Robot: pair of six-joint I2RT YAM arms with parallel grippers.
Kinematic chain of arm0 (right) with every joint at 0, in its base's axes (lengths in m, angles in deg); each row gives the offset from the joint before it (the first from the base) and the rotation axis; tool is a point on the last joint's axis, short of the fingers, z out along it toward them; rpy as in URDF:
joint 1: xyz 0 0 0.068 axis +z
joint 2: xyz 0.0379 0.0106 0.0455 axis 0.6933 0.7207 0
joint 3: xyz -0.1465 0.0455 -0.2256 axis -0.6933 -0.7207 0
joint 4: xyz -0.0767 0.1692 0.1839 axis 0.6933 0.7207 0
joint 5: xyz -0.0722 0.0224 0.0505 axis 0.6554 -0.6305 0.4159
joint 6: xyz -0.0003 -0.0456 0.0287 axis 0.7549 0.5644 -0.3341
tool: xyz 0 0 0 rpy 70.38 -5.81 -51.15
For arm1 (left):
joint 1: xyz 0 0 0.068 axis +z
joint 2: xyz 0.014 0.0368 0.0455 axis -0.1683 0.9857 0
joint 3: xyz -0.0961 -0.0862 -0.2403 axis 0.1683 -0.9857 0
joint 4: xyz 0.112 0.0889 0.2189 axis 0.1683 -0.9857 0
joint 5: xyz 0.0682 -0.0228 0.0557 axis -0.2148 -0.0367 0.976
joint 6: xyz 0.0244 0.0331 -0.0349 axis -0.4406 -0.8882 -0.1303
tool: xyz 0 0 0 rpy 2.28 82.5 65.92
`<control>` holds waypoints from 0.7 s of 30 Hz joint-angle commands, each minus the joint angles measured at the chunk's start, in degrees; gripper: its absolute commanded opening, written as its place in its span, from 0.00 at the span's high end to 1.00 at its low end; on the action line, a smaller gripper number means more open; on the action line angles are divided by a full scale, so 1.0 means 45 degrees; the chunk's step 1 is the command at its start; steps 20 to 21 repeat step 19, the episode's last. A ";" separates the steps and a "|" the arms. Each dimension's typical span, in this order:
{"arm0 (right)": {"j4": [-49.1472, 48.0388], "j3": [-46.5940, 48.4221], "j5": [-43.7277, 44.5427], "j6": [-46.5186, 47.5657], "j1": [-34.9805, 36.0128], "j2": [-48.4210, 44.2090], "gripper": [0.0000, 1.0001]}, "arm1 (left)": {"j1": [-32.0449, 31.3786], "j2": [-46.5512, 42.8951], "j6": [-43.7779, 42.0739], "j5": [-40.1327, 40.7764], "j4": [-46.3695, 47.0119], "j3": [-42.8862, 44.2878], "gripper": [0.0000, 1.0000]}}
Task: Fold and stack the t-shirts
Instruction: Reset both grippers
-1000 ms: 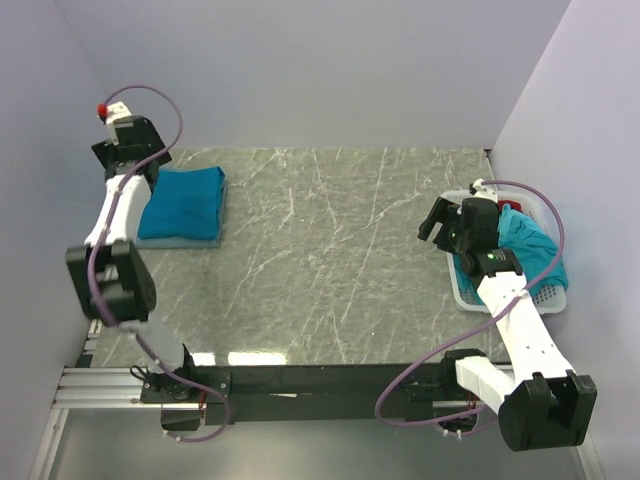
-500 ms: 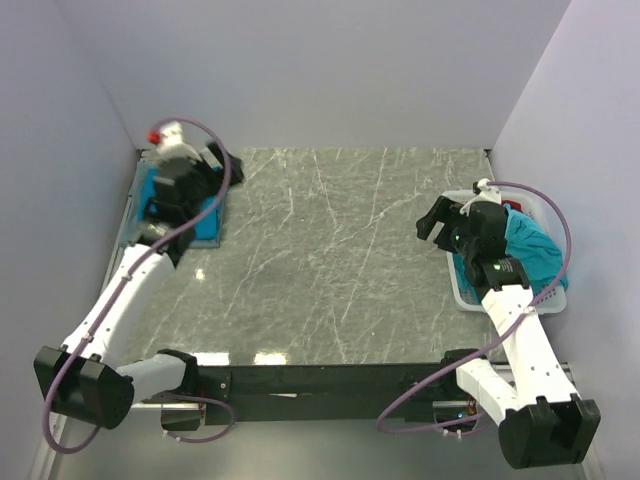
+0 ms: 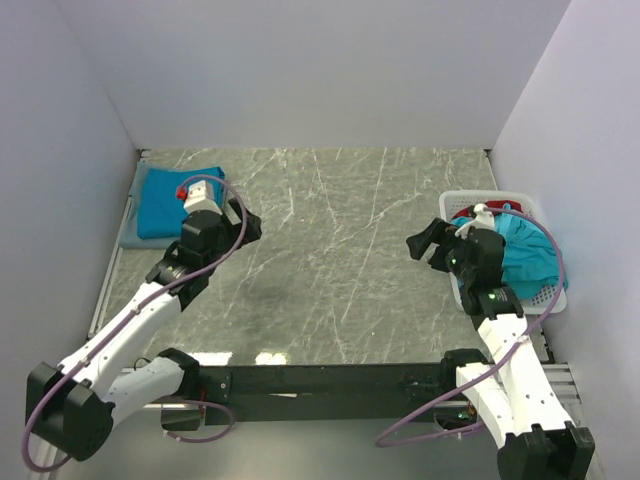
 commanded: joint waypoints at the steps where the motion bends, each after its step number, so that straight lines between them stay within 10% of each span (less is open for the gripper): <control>1: -0.1127 -0.0254 -0.0566 -0.0072 -0.0038 -0.0300 0.07 | -0.0061 -0.0966 0.0531 0.0880 0.0081 -0.0161 0.01; 21: -0.1597 -0.0881 -0.0430 -0.0501 -0.0038 -0.0397 0.06 | -0.0120 -0.2259 0.0102 0.2616 0.0589 -0.1120 0.01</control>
